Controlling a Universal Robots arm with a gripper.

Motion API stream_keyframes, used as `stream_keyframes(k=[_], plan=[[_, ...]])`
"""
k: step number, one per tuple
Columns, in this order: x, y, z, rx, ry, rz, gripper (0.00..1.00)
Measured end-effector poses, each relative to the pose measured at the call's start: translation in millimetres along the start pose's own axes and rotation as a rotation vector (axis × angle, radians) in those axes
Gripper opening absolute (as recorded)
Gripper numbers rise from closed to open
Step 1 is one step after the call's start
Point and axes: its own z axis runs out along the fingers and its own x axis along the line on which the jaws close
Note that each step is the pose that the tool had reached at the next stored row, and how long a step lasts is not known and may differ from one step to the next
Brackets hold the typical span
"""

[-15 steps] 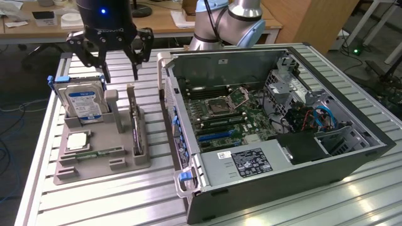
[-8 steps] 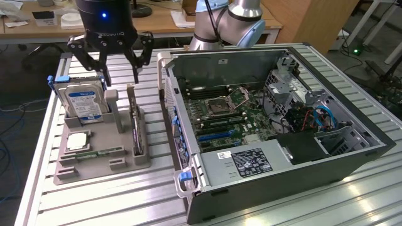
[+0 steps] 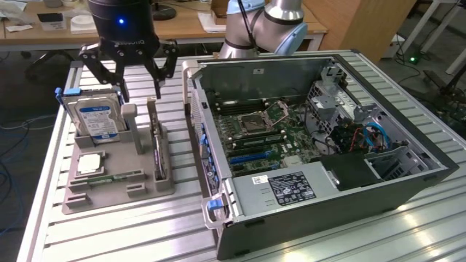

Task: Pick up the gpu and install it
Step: 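Pick up the gpu and move the gpu toward the slot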

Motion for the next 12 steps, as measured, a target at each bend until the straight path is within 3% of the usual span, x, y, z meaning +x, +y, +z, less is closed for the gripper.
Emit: stream_keyframes(k=[12], plan=[[0.1,-0.6,9.9,0.0029,0.0000,0.000,0.59]])
